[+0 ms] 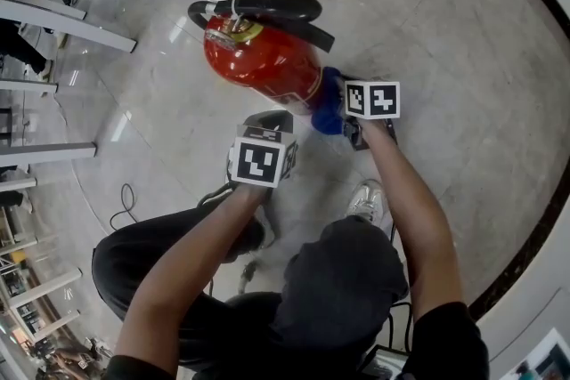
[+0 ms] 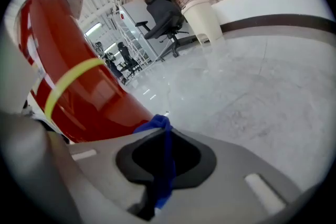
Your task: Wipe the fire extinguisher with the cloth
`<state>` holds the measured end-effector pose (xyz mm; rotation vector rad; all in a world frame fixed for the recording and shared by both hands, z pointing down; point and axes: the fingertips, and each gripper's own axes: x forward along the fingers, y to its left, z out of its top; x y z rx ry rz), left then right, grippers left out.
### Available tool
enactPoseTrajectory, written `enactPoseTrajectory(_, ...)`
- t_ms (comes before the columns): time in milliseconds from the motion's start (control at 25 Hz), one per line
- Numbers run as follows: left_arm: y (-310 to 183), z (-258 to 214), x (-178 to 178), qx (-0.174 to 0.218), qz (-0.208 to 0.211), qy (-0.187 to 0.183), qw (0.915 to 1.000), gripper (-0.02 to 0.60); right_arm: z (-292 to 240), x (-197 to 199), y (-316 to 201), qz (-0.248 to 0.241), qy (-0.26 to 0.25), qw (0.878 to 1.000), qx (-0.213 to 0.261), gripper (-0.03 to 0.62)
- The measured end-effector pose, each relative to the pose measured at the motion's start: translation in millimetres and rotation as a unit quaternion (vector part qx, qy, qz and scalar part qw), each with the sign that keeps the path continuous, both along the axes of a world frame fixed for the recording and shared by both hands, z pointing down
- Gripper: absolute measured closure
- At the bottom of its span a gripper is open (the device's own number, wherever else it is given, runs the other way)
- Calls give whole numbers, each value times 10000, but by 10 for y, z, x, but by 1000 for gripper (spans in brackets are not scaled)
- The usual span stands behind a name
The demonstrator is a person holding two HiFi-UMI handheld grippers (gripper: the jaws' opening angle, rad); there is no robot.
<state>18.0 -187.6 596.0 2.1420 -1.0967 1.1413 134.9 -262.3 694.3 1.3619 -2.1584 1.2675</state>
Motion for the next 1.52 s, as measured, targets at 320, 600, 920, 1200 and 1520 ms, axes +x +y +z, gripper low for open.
enactPoseTrajectory(320, 48, -406, 148, 397, 364, 45, 9985, 574, -1323, -156, -183, -520, -663, 9902, 1111, 568)
enactPoseTrajectory(600, 161, -749, 143, 583, 277, 367, 9972, 574, -2112, -123, -115, -459, -1328, 9762, 1653, 568)
enactPoseTrajectory(920, 265, -981, 182, 733, 266, 524, 9956, 574, -3154, -99, 107, -903, -2064, 9315, 2855, 568)
enactPoseTrajectory(1200, 322, -854, 347, 638, 435, 465, 9959, 574, -3315, -127, 164, -1188, -2253, 9116, 3227, 566)
enactPoseTrajectory(1520, 292, -562, 631, 384, 603, 431, 9965, 574, -2551, -142, -48, -1178, -2003, 9397, 2509, 566)
